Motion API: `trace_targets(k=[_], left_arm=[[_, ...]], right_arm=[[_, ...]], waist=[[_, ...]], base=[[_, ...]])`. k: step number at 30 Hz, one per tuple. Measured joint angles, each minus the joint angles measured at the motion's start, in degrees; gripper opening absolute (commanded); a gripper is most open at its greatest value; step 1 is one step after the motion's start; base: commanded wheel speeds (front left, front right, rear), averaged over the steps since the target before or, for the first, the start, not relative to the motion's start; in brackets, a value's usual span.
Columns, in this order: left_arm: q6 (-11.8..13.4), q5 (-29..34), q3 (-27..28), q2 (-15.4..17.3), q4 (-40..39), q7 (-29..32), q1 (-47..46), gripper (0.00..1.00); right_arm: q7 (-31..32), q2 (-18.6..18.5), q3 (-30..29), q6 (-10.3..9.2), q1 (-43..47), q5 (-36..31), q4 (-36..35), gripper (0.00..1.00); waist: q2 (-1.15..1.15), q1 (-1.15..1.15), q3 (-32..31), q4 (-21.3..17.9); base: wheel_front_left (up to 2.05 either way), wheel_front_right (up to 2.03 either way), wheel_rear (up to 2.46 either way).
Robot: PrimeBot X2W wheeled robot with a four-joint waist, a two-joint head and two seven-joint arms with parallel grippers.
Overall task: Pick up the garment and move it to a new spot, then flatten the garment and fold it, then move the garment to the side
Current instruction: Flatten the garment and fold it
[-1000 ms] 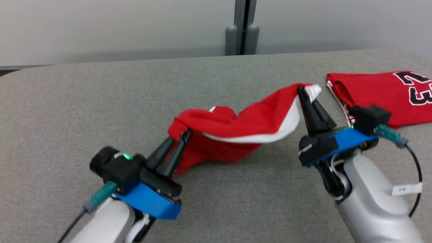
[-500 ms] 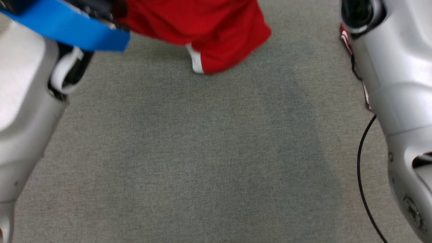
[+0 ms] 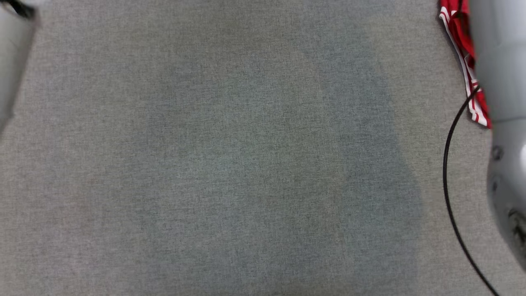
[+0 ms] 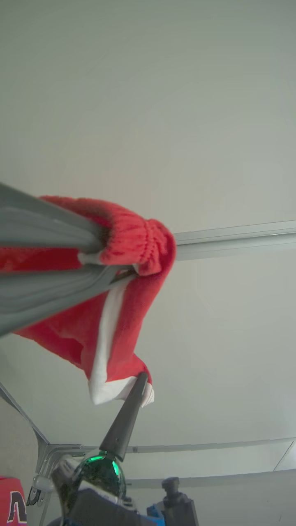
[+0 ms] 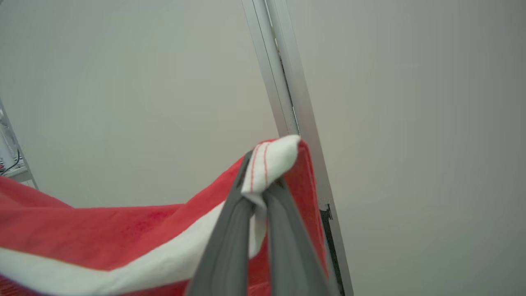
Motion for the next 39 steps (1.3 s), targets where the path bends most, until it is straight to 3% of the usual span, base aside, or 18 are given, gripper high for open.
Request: trace_targets(k=[9, 21, 29, 39], left_arm=[[0.0, 3.69, 4.63, -0.47, -4.13, 0.0, 21.24, 0.0], [0.0, 10.12, 10.8, -4.88, -12.04, -0.01, 50.99, 0.0], [0.0, 13.93, 8.27, -4.92, -13.39, 0.0, 64.31, 0.0], [0.0, 16.37, 7.58, -4.04, -14.6, -0.01, 77.94, 0.0]], right_arm=[[0.01, 0.26, 4.61, 0.0, 17.87, 3.09, -5.04, 0.0], [0.0, -1.97, 8.54, 0.0, 44.75, 5.67, -13.07, 0.0], [0.0, -5.12, 10.18, 0.0, 60.12, 7.71, -17.96, 0.0], [0.01, -5.41, 10.33, 0.0, 75.5, 9.24, -23.45, 0.0]], waist=[[-0.01, -0.01, -1.05, 0.58], [-0.02, -0.02, -8.59, 1.19], [-0.03, -0.03, -14.6, 1.19], [-0.03, -0.02, -20.7, 0.54]], base=[[0.0, 0.0, 0.0], [0.0, 0.0, 0.0], [0.0, 0.0, 0.0], [0.0, 0.0, 0.0]])
